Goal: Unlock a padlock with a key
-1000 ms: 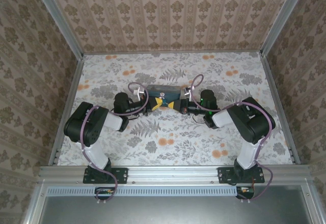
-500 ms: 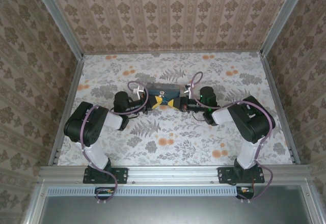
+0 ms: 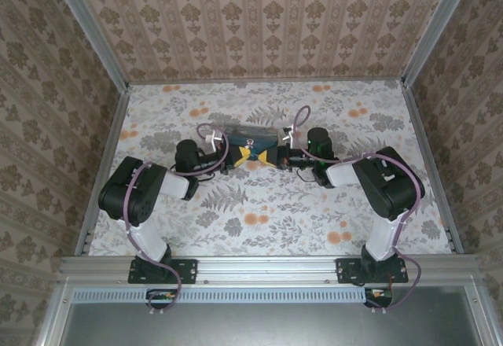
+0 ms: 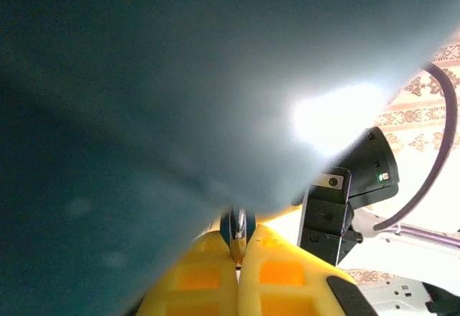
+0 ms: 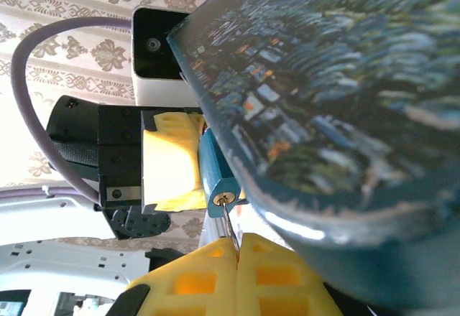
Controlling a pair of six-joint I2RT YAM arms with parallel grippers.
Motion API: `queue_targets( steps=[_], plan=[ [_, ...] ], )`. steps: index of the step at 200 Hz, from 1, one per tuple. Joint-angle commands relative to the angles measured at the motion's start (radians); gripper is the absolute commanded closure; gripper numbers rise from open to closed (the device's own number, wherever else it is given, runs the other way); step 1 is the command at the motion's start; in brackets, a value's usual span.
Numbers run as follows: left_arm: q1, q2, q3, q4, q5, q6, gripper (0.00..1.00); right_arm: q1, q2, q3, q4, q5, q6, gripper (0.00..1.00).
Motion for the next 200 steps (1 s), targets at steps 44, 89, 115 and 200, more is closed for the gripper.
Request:
queue_targets(
  steps=[44,89,115,200],
  plan=[
    [-0.102,-0.014,0.055,0.087,0.173,0.006,1.0,0.028,0.088,0.122,0.031,0.084,0.172,0.99],
    [-0.11,-0.033,0.058,0.089,0.188,0.002,1.0,0.025,0.059,0.134,-0.134,0.141,0.082,0.92],
    [-0.11,-0.049,0.061,0.093,0.2,0.004,1.0,0.027,0.036,0.151,-0.259,0.17,0.016,0.88],
    [-0.058,-0.055,0.015,0.09,0.124,0.018,1.0,0.016,-0.016,0.096,-0.261,0.161,-0.038,0.68]
  ],
)
